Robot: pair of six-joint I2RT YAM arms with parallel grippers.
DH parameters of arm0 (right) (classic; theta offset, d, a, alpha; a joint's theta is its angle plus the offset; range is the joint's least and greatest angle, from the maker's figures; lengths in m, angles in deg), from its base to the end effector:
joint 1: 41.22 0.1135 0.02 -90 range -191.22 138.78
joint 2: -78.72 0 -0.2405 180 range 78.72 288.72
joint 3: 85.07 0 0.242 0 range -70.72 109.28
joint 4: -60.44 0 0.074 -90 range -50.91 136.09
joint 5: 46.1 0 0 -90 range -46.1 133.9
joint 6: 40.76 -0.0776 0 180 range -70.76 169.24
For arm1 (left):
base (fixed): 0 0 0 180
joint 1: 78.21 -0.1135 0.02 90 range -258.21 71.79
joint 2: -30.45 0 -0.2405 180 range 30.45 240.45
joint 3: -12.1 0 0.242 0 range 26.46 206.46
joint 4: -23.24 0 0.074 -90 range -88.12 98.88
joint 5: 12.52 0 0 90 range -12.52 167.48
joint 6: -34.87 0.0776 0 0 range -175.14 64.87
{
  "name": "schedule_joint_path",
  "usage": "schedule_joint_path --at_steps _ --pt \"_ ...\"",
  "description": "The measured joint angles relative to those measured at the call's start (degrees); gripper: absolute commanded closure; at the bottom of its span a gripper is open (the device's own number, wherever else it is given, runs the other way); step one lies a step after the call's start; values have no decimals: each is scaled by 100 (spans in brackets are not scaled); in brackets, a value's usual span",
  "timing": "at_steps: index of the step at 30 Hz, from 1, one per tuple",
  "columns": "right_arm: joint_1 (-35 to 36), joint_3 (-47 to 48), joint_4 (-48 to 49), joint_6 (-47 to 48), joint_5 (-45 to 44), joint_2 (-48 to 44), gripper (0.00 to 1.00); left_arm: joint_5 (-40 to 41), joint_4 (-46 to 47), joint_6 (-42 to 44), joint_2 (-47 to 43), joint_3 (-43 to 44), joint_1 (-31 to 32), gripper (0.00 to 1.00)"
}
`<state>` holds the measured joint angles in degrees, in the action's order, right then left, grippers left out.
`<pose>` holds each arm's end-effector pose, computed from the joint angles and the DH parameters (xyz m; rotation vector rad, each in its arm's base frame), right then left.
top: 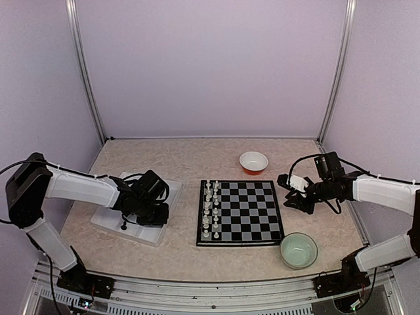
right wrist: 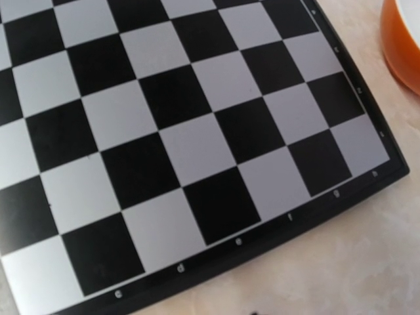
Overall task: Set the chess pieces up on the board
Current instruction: Move the storage box to the center of the board.
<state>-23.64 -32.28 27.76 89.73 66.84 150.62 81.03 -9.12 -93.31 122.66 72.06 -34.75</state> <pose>0.2425 0.1085 0.1486 -1.3105 2.0138 0.3118 0.2202 -0.2021 0.0879 0.1073 2.7444 -0.3400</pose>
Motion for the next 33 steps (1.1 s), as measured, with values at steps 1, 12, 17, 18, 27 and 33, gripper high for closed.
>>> schedule_joint_path --at_steps 1,12,17,18,27,33 --pt "0 -4 0 -2 -2 0 73 -31 39 0 120 133 57 93" --pt "0 -15 7 -37 -35 48 73 -387 247 2 1003 1220 468 88" --pt "0 -15 7 -72 -42 48 73 -284 -151 76 907 1486 481 75" --pt "0 -13 7 -76 -37 48 73 -236 -236 114 815 1499 483 71" --pt "0 107 -52 -125 192 160 71 450 -979 120 -1014 1244 -149 62" --pt "0 507 -168 -214 496 173 69 566 -1082 146 -1224 699 -625 66"
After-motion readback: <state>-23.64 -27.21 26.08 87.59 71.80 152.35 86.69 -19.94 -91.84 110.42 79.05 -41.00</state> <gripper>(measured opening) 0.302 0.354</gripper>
